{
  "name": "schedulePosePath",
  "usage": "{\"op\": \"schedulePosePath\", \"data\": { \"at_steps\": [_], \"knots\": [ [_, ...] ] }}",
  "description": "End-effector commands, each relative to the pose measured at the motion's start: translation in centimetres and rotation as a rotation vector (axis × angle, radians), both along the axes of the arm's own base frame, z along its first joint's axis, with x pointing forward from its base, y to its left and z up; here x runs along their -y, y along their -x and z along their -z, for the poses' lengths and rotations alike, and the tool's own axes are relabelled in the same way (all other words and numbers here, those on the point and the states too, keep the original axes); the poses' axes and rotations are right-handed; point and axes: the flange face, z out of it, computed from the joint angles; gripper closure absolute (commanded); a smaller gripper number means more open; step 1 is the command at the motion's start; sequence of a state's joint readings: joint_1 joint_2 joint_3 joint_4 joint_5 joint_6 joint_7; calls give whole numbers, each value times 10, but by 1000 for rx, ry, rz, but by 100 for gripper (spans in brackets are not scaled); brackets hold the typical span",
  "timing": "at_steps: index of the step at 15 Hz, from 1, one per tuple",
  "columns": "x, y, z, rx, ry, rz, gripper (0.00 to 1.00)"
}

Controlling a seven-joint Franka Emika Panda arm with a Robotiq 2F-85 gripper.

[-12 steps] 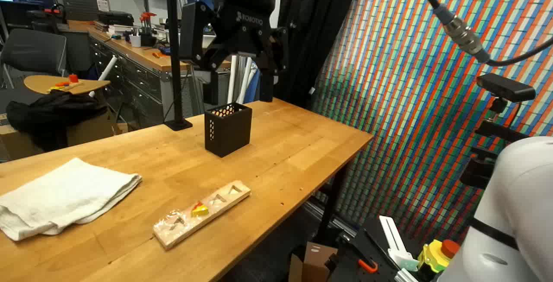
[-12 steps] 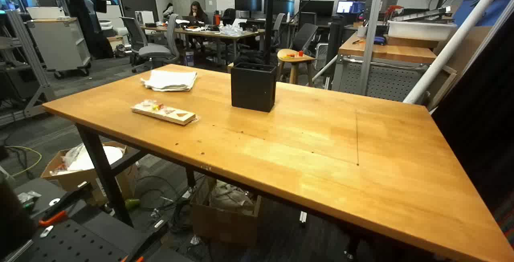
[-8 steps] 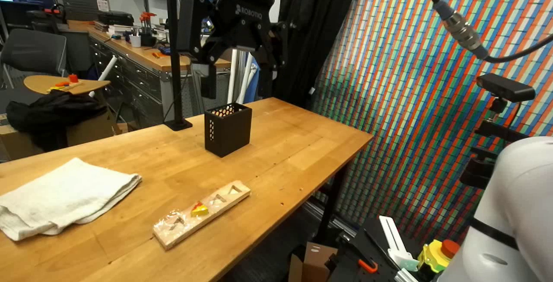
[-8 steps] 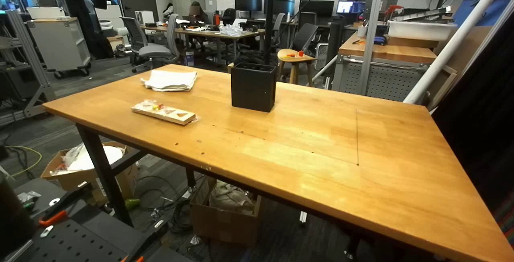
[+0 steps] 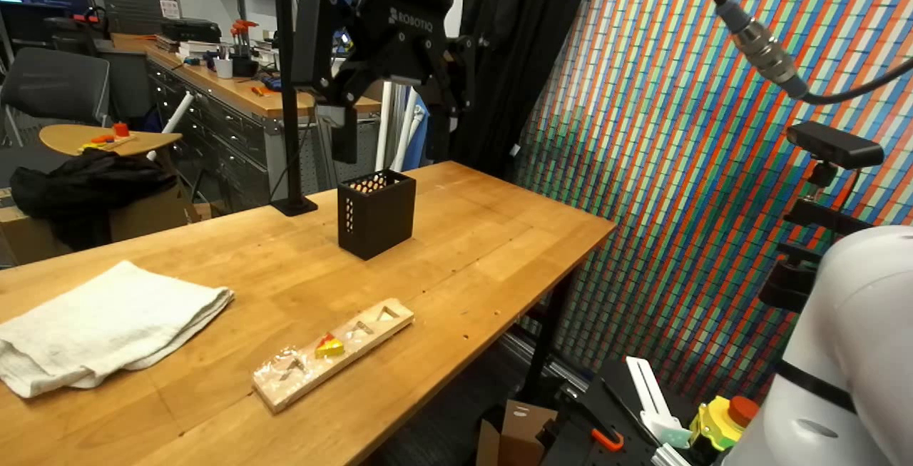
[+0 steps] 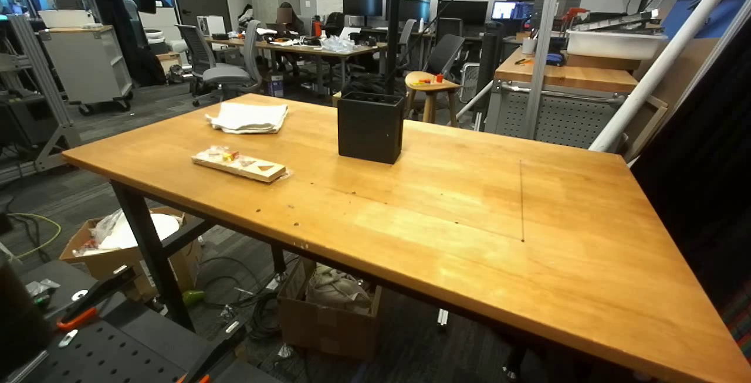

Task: Put the towel into the box.

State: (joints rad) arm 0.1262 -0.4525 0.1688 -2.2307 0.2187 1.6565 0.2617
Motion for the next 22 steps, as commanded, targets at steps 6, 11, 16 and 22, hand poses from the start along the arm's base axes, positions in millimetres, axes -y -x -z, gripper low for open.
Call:
{"op": "schedulePosePath", "data": {
  "at_steps": [6,11,16,22],
  "knots": [
    [-35,-59,-2,29,75,-89,0],
    [-75,-135,1,112,185,-215,0],
    [-111,-209,16,215,237,-373,0],
    [-151,-268,47,278,215,-553,0]
  ]
}}
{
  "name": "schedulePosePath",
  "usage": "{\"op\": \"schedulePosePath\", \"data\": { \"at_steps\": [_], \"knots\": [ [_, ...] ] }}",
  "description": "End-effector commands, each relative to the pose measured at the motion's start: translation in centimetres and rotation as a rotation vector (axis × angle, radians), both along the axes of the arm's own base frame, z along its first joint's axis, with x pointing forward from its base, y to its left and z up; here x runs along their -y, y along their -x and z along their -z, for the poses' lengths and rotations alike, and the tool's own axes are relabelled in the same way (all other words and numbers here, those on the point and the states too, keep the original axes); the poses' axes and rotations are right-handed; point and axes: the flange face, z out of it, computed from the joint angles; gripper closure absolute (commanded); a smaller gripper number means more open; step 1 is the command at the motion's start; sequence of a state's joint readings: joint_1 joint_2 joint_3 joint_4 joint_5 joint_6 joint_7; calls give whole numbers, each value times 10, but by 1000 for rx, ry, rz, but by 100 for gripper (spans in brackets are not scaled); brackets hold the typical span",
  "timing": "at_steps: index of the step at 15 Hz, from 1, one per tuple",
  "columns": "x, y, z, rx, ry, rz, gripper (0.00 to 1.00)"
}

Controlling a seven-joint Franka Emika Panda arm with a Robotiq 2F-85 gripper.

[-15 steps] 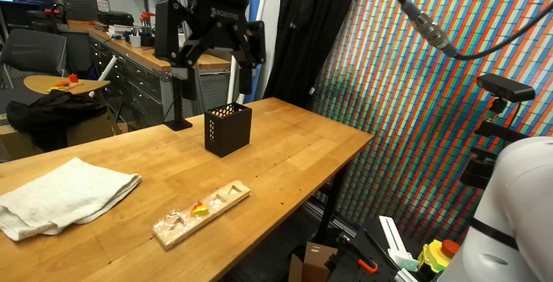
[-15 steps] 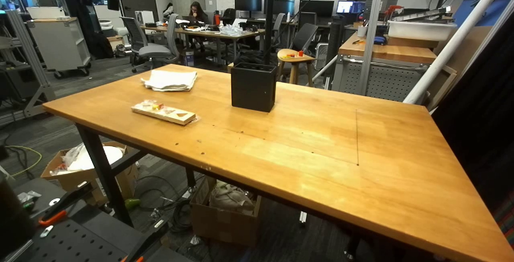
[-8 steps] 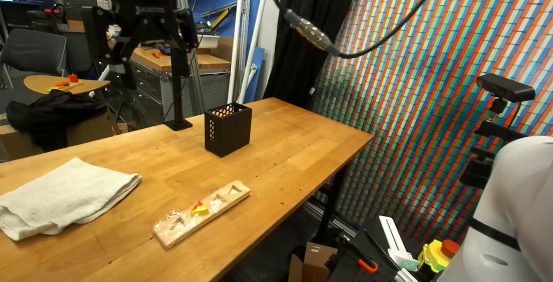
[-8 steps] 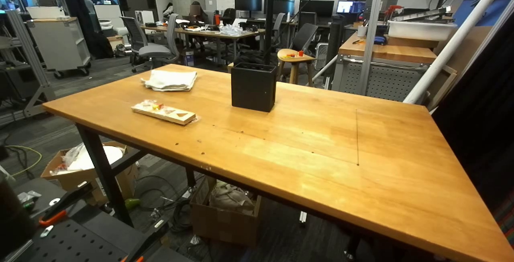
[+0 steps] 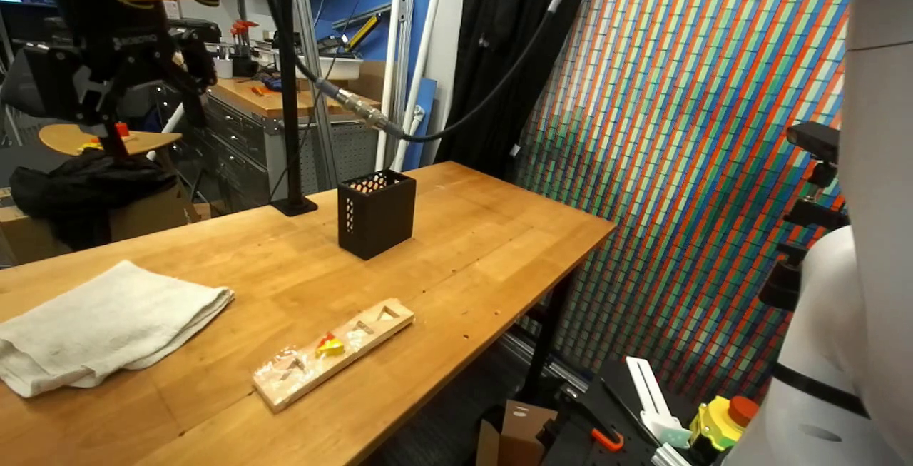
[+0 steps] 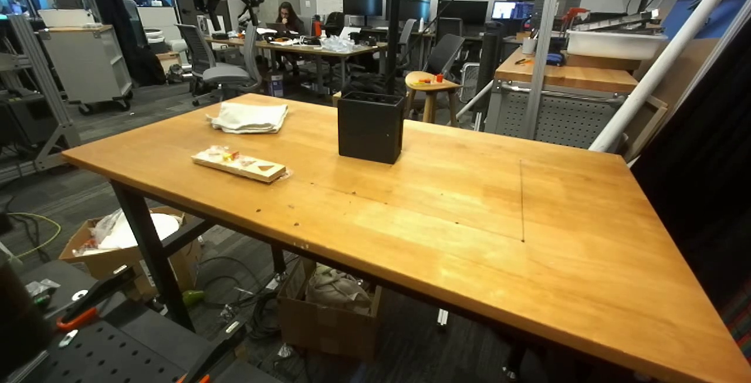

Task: Put the towel into the box.

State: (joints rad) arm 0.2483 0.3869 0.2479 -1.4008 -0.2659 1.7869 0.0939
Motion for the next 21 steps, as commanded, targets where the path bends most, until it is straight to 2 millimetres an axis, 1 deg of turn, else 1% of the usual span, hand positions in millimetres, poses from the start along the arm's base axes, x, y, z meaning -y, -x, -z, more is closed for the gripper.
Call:
{"op": "schedulePosePath", "data": {
  "at_steps": [1,5,9,11,13,18,20,21],
  "knots": [
    [-25,-38,11,29,-16,-117,0],
    [-39,-59,40,15,-26,-216,0],
    [-45,-73,72,-27,-30,-297,0],
    [-46,-81,93,-54,-30,-347,0],
    [-47,-88,114,-73,-32,-407,0],
    [-42,-105,186,-127,-24,-504,0],
    [-41,-108,215,-152,-31,-523,0],
    [-41,-109,226,-161,-36,-528,0]
  ]
}}
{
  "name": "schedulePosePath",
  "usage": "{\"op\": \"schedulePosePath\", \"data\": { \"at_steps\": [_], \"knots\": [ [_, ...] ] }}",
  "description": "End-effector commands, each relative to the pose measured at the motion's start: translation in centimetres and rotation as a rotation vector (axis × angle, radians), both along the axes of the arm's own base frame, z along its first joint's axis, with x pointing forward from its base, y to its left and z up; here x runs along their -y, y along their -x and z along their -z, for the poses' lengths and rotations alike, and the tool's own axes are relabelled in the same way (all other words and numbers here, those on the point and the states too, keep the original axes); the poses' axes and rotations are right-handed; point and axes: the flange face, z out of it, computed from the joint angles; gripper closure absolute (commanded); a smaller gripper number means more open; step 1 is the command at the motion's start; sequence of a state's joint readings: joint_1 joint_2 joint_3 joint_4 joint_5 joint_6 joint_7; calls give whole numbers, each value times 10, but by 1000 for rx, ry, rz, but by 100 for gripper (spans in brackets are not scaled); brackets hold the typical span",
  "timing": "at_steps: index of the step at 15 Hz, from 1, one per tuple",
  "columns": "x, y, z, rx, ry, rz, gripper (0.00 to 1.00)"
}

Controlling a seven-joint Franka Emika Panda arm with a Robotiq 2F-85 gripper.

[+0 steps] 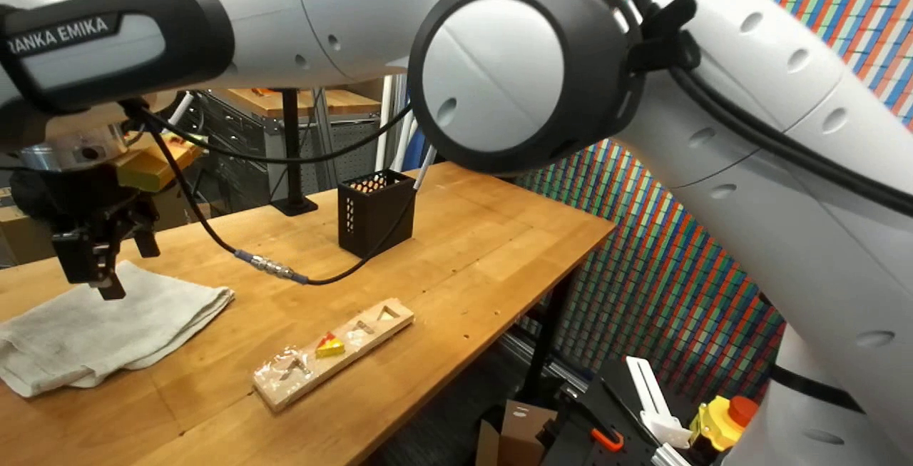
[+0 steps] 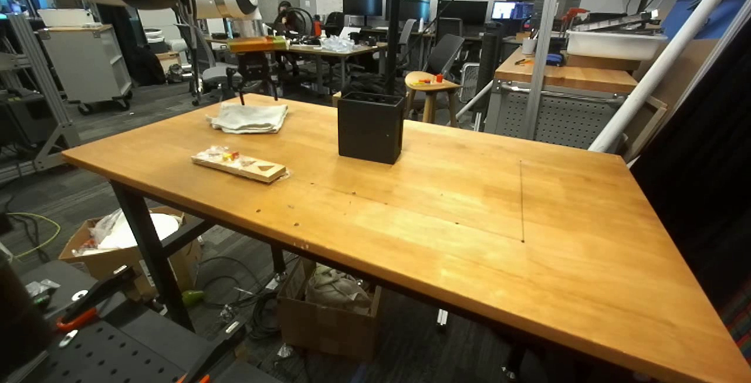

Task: Put the towel into the box.

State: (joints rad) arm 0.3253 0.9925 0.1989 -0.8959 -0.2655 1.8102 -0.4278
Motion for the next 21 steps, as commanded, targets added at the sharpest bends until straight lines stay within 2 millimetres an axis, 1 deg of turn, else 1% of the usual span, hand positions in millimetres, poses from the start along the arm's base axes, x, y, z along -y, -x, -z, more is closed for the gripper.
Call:
{"op": "schedulePosePath", "data": {
  "at_steps": [1,4,7,8,9,10,11,15,16,18,20,21],
  "knots": [
    [-3,-12,34,-12,-33,-38,0],
    [-5,-12,61,-43,-59,-38,0],
    [-11,-13,59,-43,-93,-34,0],
    [-12,-14,58,-43,-107,-31,25],
    [-15,-13,55,-46,-118,-26,27],
    [-17,-12,50,-44,-125,-19,34],
    [-19,-12,47,-41,-129,-19,44],
    [-29,-8,29,-40,-146,-21,73],
    [-32,-6,24,-42,-150,-22,82],
    [-35,-4,24,-48,-156,-23,96],
    [-36,-3,25,-57,-160,-21,98],
    [-36,-2,23,-60,-158,-20,95]
  ]
}}
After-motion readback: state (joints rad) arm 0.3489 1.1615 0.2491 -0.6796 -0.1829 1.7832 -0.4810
